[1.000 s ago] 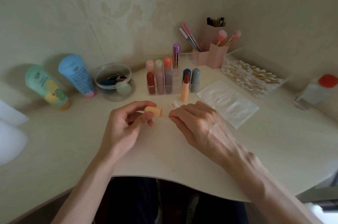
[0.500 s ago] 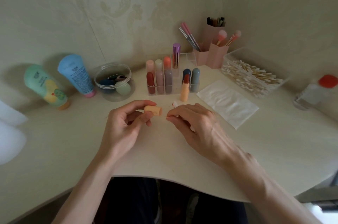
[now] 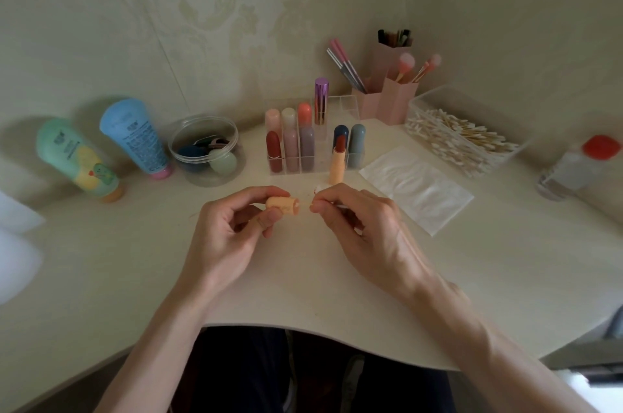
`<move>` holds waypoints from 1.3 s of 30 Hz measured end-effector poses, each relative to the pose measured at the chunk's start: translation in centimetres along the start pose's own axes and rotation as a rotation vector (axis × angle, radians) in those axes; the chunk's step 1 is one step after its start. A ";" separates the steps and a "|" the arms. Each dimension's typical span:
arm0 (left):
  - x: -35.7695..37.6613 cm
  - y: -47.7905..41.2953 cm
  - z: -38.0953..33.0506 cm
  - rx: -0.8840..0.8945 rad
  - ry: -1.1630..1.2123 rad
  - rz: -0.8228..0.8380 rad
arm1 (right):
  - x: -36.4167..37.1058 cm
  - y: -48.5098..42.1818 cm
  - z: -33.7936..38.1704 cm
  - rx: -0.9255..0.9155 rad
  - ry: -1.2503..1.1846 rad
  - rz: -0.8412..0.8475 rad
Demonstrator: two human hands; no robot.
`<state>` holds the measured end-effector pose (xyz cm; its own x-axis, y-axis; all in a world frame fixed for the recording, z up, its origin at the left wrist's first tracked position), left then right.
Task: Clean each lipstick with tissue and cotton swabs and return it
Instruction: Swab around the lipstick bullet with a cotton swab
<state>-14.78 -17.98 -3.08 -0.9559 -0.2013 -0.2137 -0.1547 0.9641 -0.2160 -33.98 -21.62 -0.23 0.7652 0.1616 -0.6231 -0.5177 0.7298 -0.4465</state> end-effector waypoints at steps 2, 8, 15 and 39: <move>0.0 0.0 0.1 0.001 0.001 0.003 | 0.1 0.1 -0.2 0.018 -0.003 -0.002; 0.0 0.0 0.3 -0.024 -0.019 0.006 | -0.2 0.2 -0.2 0.026 0.048 -0.060; -0.1 0.2 -0.1 -0.046 0.010 0.001 | -0.1 0.3 0.5 -0.030 0.189 -0.127; 0.1 0.0 0.3 -0.027 0.002 0.038 | -0.1 0.0 -0.5 0.067 -0.042 -0.016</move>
<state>-14.84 -18.02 -3.40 -0.9617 -0.1639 -0.2197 -0.1247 0.9754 -0.1819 -34.22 -21.93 -0.46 0.7890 0.1766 -0.5884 -0.4800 0.7750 -0.4111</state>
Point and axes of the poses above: each hand's wrist, its own y-axis away from the middle knuckle, its own x-axis out of the palm, z = x × y, the point moved 7 cm from there along -y, towards the middle knuckle, and after that the axes turned 3 degrees about z, right-handed, at the moved point
